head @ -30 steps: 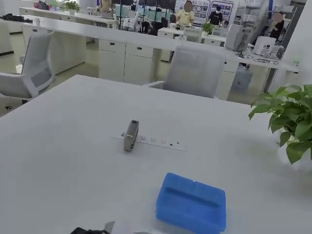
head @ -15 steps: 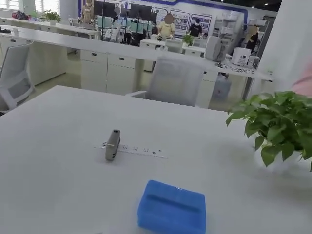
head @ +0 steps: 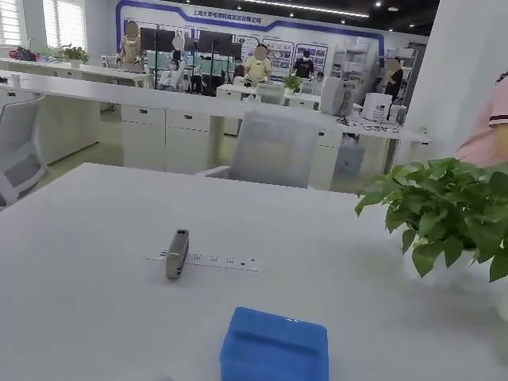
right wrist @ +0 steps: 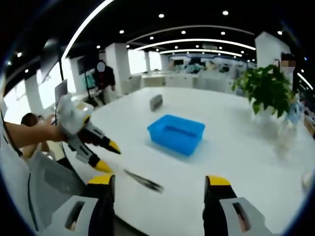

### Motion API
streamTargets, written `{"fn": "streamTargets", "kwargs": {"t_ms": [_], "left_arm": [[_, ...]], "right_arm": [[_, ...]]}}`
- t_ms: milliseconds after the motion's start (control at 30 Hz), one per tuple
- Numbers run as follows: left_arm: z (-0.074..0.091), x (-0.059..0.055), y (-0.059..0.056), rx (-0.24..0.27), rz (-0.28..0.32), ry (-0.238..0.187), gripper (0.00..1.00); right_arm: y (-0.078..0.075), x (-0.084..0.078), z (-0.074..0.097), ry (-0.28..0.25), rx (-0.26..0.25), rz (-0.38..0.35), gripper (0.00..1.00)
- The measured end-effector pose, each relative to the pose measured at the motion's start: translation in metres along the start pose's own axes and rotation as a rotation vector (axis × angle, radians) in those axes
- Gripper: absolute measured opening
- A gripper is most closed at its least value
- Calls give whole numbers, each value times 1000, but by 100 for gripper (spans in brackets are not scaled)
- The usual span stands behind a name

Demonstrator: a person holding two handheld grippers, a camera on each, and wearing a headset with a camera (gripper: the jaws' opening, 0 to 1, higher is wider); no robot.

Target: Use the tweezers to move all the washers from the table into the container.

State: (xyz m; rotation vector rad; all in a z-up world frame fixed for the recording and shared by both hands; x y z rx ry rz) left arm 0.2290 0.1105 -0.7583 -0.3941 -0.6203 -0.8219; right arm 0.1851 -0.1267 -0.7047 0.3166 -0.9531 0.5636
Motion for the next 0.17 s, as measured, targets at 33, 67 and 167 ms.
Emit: {"fn": "streamTargets", "kwargs": {"t_ms": [33,67,167], "left_arm": [[6,0,0,16,33,-14,48],[14,0,0,36,89,-35,54],[31,0,-2,49,180,-75,65]], "right_arm": [[0,0,0,1,0,-3,73],[-1,0,-2,6,1,-6,74],[0,-3,-5,28,22,-15,77]]}}
Point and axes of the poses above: the centre of the closed fingertips' face, and the gripper's own axes: z roughly backward along the fingers, y roughly to its left, x roughly out of its top, the point moved 8 cm from there along z, roughly backward along the fingers, and after that the axes turned 6 degrees about z, right-handed, at the moved point
